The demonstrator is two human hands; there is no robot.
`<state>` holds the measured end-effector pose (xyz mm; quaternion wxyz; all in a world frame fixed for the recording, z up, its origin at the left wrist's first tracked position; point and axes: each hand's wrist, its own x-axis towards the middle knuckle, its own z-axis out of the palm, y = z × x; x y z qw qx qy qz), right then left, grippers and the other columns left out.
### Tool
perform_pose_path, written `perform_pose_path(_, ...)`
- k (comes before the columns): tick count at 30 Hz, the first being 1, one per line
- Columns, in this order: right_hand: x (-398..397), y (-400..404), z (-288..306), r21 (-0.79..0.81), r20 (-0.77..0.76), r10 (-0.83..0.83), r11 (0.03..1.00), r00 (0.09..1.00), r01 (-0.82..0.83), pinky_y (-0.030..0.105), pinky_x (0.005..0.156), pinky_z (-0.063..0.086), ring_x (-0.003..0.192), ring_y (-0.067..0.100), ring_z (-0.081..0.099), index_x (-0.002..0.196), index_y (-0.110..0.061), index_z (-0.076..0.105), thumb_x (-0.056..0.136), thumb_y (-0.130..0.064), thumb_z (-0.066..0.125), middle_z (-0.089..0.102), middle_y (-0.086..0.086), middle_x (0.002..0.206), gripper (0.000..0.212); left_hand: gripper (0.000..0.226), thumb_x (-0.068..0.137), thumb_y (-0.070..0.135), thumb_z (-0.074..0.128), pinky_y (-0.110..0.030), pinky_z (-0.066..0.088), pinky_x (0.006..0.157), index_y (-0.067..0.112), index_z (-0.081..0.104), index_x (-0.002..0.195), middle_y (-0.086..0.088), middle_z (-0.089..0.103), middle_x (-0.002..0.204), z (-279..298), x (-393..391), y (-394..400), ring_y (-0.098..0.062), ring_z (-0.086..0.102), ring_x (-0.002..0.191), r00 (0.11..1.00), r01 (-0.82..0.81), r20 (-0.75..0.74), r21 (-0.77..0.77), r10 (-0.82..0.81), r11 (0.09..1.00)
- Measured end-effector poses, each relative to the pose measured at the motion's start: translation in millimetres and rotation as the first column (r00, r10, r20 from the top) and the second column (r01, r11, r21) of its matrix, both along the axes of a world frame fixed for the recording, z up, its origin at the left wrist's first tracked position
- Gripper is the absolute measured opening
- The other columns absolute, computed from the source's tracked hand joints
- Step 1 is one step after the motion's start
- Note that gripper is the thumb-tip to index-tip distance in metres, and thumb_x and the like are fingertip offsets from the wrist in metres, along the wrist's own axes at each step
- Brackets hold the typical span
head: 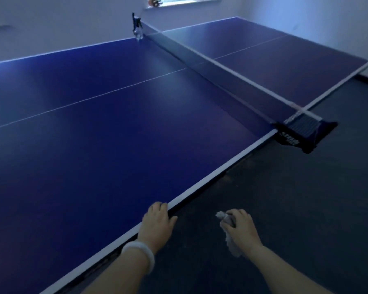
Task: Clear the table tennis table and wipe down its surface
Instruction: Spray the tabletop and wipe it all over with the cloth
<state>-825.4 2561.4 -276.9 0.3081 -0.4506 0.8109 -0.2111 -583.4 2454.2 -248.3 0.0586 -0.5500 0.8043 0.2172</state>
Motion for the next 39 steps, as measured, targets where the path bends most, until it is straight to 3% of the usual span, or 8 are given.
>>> perform_pose_path(4, -67, 23, 21, 0.026, -0.077, -0.053, 0.998, 0.996, 0.055, 0.025, 0.089, 0.037, 0.109, 0.011, 0.040, 0.112, -0.029, 0.058, 0.093, -0.031, 0.062, 0.047, -0.011, 0.110, 0.019, 0.047, 0.101, 0.048, 0.036, -0.035, 0.042, 0.100, 0.014, 0.043, 0.133, -0.004, 0.050, 0.129, 18, -87, 12, -0.019, 0.051, 0.116, 0.987, 0.160, 0.003, 0.062, -0.160, 0.985)
perform_pose_path(10, -166, 63, 63, -0.013, -0.083, -0.179, 0.984, 0.980, 0.178, 0.028, 0.090, 0.041, 0.108, 0.014, 0.044, 0.115, -0.025, 0.058, 0.092, -0.032, 0.063, 0.049, -0.005, 0.111, 0.025, 0.045, 0.100, 0.048, 0.040, -0.038, 0.046, 0.096, 0.015, 0.046, 0.130, -0.005, 0.051, 0.128, 48, -219, 20, -0.021, 0.055, 0.113, 0.932, 0.358, 0.007, 0.132, -0.362, 0.924)
perform_pose_path(14, -217, 98, 82, -0.046, -0.089, -0.291, 0.957, 0.953, 0.288, 0.035, 0.092, 0.047, 0.106, 0.015, 0.050, 0.110, -0.025, 0.061, 0.092, -0.032, 0.063, 0.051, -0.006, 0.109, 0.019, 0.042, 0.100, 0.048, 0.041, -0.039, 0.047, 0.094, 0.014, 0.049, 0.124, -0.006, 0.053, 0.126, 62, -304, 38, -0.023, 0.056, 0.110, 0.868, 0.492, 0.010, 0.126, -0.497, 0.862)
perform_pose_path(20, -292, 128, 89, -0.074, -0.105, -0.406, 0.914, 0.908, 0.400, 0.032, 0.089, 0.048, 0.104, 0.014, 0.050, 0.107, -0.025, 0.062, 0.090, -0.034, 0.066, 0.051, -0.008, 0.106, 0.020, 0.042, 0.101, 0.046, 0.041, -0.040, 0.045, 0.096, 0.012, 0.049, 0.125, -0.009, 0.053, 0.126, 69, -414, 61, -0.026, 0.054, 0.112, 0.752, 0.655, 0.005, 0.106, -0.660, 0.748)
perform_pose_path(30, -467, 92, 89, -0.016, -0.178, -0.405, 0.912, 0.897, 0.409, 0.032, 0.091, 0.045, 0.106, 0.014, 0.044, 0.109, -0.026, 0.059, 0.092, -0.036, 0.062, 0.049, -0.008, 0.109, 0.020, 0.042, 0.102, 0.045, 0.039, -0.041, 0.044, 0.096, 0.011, 0.047, 0.126, -0.009, 0.051, 0.128, 58, -601, 20, -0.027, 0.053, 0.114, 0.730, 0.682, -0.070, 0.113, -0.679, 0.722)
perform_pose_path(39, -617, 35, 92, -0.025, -0.227, -0.333, 0.941, 0.915, 0.336, 0.025, 0.086, 0.040, 0.102, 0.012, 0.042, 0.109, -0.027, 0.059, 0.092, -0.036, 0.062, 0.048, -0.010, 0.106, 0.020, 0.042, 0.101, 0.046, 0.040, -0.041, 0.044, 0.097, 0.012, 0.048, 0.124, -0.009, 0.052, 0.126, 64, -733, -43, -0.026, 0.054, 0.112, 0.743, 0.667, -0.010, 0.083, -0.669, 0.740)
